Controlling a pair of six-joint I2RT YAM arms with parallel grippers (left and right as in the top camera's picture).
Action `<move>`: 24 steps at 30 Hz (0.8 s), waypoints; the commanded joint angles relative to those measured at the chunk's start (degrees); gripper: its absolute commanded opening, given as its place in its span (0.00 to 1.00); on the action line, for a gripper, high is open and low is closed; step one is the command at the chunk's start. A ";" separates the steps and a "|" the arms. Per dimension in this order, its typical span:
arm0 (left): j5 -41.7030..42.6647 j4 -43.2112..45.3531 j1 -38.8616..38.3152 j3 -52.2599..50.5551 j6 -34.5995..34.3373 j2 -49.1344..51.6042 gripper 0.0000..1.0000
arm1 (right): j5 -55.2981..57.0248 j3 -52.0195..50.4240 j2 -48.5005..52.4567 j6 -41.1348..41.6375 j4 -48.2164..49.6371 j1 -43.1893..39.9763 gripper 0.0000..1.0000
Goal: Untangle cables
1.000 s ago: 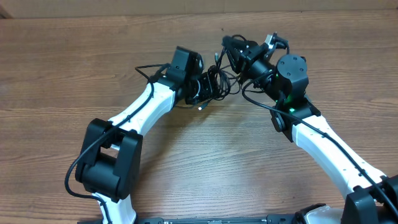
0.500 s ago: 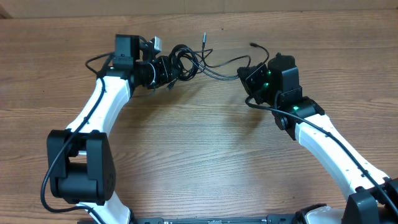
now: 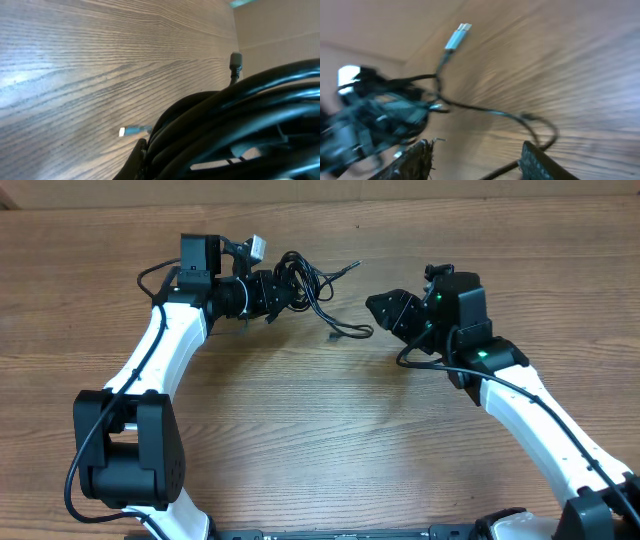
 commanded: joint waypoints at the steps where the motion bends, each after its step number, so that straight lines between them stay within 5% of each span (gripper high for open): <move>1: 1.62 0.33 0.33 0.04 6.60 -1.66 0.04 | -12.33 1.09 -2.27 -2.49 3.17 -1.27 0.57; 6: 0.55 0.48 0.28 0.04 9.33 -1.66 0.04 | -20.79 1.09 -2.25 -1.49 10.16 -1.38 0.68; 12: 0.72 1.51 0.20 0.04 11.87 -1.66 0.04 | -19.37 1.03 -2.25 16.68 10.91 0.81 0.65; 24: 7.41 2.58 -1.11 0.04 11.85 -1.66 0.04 | 10.14 1.03 -1.44 28.33 11.30 10.71 0.49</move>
